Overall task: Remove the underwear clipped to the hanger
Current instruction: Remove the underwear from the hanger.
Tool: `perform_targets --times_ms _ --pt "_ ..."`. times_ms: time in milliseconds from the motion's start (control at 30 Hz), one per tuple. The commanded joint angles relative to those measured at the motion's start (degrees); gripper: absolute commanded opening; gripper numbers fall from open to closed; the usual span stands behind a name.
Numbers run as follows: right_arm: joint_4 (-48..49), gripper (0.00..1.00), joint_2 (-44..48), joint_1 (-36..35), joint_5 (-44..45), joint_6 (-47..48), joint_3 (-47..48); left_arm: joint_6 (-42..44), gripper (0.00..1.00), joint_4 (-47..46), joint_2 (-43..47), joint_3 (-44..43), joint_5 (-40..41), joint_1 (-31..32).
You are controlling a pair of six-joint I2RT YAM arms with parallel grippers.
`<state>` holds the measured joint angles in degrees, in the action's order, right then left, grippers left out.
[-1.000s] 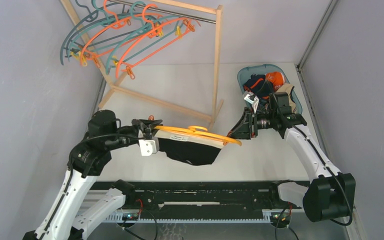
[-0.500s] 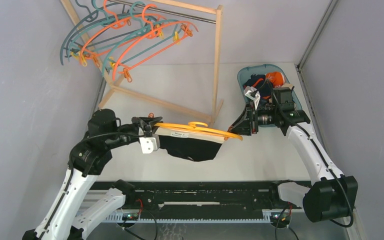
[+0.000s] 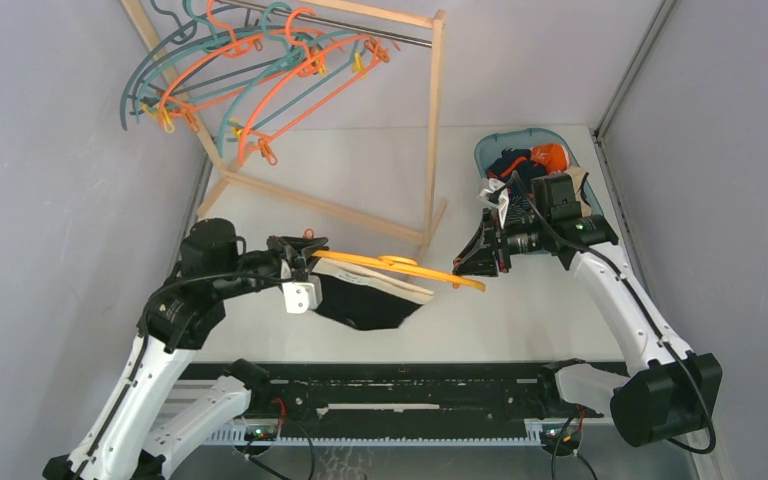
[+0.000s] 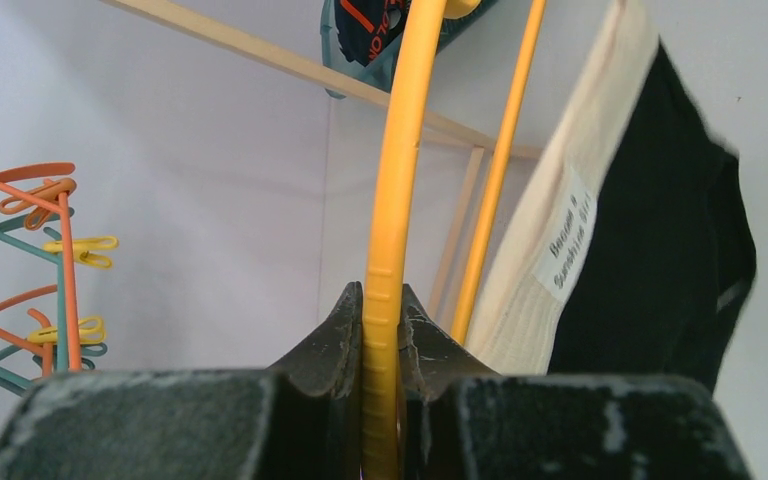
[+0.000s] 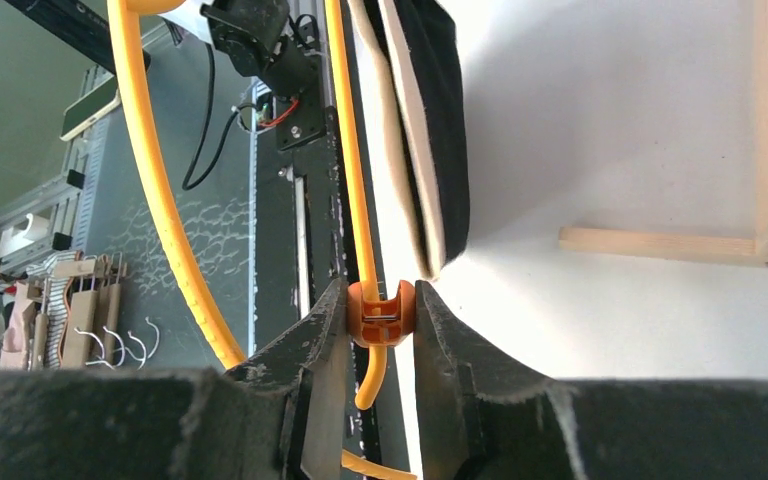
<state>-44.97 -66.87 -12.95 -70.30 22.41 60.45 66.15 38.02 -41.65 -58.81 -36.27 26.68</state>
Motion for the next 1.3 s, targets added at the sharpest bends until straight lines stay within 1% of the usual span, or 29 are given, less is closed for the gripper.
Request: perform_targets --times_ms 0,300,433,600,867,1100,1267 --pt "-1.6 0.00 2.0 -1.3 -2.4 3.1 3.8 0.4 0.00 -0.4 -0.8 0.8 -1.7 0.7" --pt "-3.3 0.01 1.7 -1.1 -1.4 3.7 3.8 -10.0 0.00 -8.5 0.3 1.8 0.1 0.7" --pt "-3.1 0.08 1.6 -0.2 -1.2 2.9 3.8 -11.5 0.00 -10.1 0.5 1.8 2.2 0.6" --pt "-3.4 0.18 1.5 1.8 -2.9 2.2 3.8 -12.1 0.00 -11.5 0.6 2.5 3.7 0.6" --pt "-2.5 0.44 1.9 2.1 -2.7 0.4 3.8 -12.0 0.00 -11.7 0.6 2.9 4.1 0.6" --pt "0.7 0.56 2.7 2.7 -2.0 -3.2 3.9 -11.7 0.00 -11.8 0.6 3.4 4.4 0.6" --pt "1.4 0.69 3.3 4.2 -0.2 -5.1 6.0 -11.8 0.00 -12.2 0.7 4.1 4.5 0.6"
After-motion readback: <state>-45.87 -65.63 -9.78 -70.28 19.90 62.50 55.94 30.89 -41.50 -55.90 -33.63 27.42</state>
